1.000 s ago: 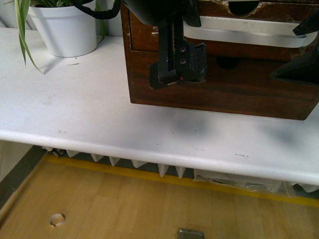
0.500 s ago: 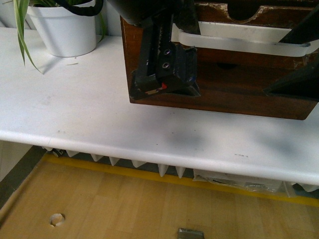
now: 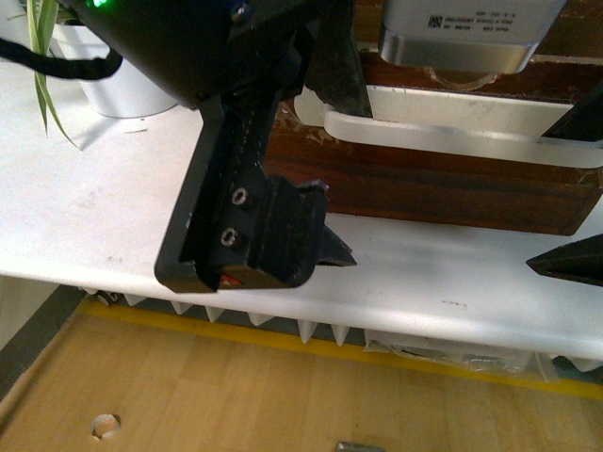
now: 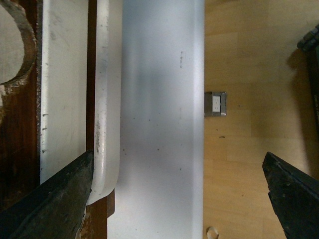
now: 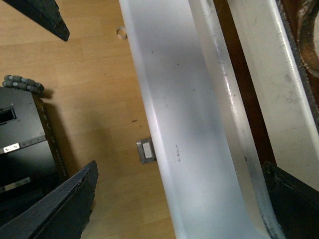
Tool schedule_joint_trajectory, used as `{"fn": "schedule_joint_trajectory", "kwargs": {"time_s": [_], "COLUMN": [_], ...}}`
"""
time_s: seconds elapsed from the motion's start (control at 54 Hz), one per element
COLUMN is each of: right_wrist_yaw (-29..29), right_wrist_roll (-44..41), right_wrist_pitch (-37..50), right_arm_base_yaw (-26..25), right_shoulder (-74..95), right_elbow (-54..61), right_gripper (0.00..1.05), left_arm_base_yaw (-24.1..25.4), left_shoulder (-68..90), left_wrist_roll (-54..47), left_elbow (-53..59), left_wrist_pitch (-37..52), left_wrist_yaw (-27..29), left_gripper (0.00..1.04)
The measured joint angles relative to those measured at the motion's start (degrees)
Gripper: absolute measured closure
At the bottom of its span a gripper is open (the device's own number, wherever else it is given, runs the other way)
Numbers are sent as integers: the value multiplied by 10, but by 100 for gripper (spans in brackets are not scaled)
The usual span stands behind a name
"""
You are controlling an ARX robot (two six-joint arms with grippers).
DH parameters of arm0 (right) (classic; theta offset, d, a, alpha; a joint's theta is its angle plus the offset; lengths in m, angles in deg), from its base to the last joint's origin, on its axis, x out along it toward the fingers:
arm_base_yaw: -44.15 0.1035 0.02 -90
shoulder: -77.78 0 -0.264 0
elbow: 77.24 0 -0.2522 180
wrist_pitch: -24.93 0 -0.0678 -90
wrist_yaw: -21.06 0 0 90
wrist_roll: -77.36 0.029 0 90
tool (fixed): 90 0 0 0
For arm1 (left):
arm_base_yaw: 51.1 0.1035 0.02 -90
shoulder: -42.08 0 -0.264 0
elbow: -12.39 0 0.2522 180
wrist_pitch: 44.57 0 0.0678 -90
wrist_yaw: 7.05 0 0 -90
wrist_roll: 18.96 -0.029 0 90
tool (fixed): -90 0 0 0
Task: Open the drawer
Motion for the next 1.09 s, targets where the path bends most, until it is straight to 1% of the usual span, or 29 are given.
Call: {"fn": "schedule_joint_trajectory", "kwargs": {"time_s": [0.13, 0.204, 0.241, 0.352, 0.389, 0.481, 0.537, 0.556, 0.574, 0.685, 0.778, 0.907, 1.019, 1.093], "right_wrist_yaw": [-8, -10, -11, 2, 10, 28, 40, 42, 50, 74, 97, 144, 188, 231], "right_wrist_roll": [26, 59, 74, 112, 129, 163, 190, 192, 205, 242, 277, 342, 396, 430], "right_wrist_pitch": [39, 79, 96, 141, 169, 222, 258, 265, 278, 320, 343, 347, 330, 316], "right_arm_base_yaw": [-4, -15, -21, -36, -41, -53, -61, -62, -65, -76, -88, -96, -89, -70], "right_shoulder": [-41, -81, -101, -143, -161, -195, -219, -224, -236, -292, -344, -421, -497, -548], "right_elbow": [33, 59, 73, 109, 129, 164, 189, 194, 204, 251, 293, 340, 372, 395], "right_gripper": [9, 9, 9, 9, 9, 9, 9, 9, 9, 9, 9, 9, 9, 9], "left_arm_base_yaw": [0, -3, -6, -12, -15, -17, -17, -16, -15, -5, 10, 27, 28, 21], "left_shoulder": [-36, -80, -103, -152, -173, -210, -236, -241, -252, -304, -358, -448, -537, -610], "left_wrist_roll": [62, 109, 134, 186, 217, 261, 300, 303, 316, 372, 417, 488, 558, 606], "left_elbow": [52, 90, 110, 159, 183, 226, 256, 262, 273, 325, 372, 434, 488, 533], "left_wrist_pitch": [83, 140, 168, 239, 279, 326, 362, 369, 383, 434, 451, 435, 381, 334], "left_wrist_yaw": [-31, -41, -36, -9, 15, 26, 62, 66, 86, 153, 195, 243, 275, 309], "left_gripper": [6, 6, 6, 6, 6, 6, 6, 6, 6, 6, 6, 6, 6, 6]}}
